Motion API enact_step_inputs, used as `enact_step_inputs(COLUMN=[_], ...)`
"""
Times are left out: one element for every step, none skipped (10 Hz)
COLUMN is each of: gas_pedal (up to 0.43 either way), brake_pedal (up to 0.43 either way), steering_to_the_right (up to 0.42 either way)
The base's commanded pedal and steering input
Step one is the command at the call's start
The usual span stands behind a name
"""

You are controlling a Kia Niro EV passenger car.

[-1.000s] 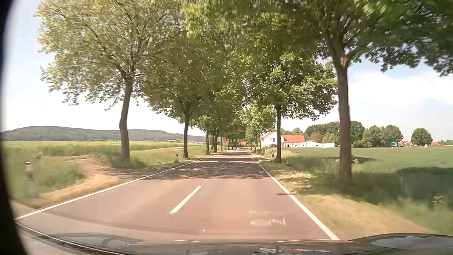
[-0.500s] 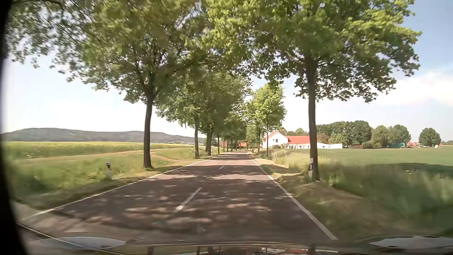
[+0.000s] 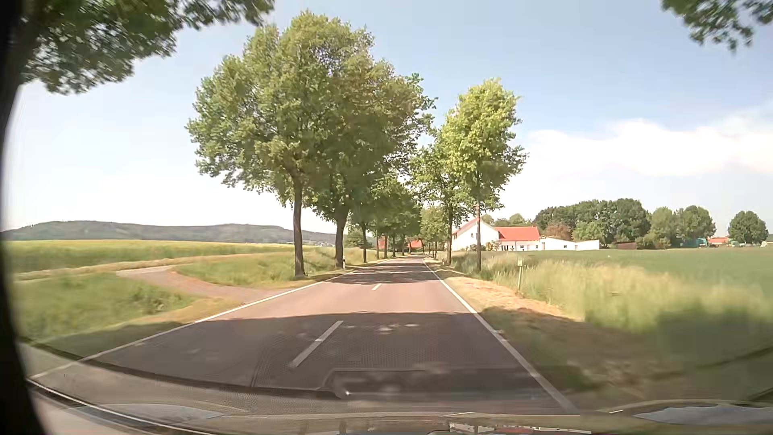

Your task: Follow the waypoints while adhering to traffic rules and regulations

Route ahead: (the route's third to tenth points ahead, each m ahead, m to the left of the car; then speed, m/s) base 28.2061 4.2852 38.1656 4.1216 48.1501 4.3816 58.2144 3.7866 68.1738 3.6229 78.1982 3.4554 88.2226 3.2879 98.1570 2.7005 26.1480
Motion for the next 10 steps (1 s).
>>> enact_step_inputs(gas_pedal=[0.390,0.390,0.390,0.390,0.390,0.390,0.390,0.390,0.390,0.390], brake_pedal=[0.000,0.000,0.000,0.000,0.000,0.000,0.000,0.000,0.000,0.000], steering_to_the_right=[-0.001,-0.002,-0.001,-0.001,-0.001,-0.001,-0.001,-0.001,-0.001,-0.002])
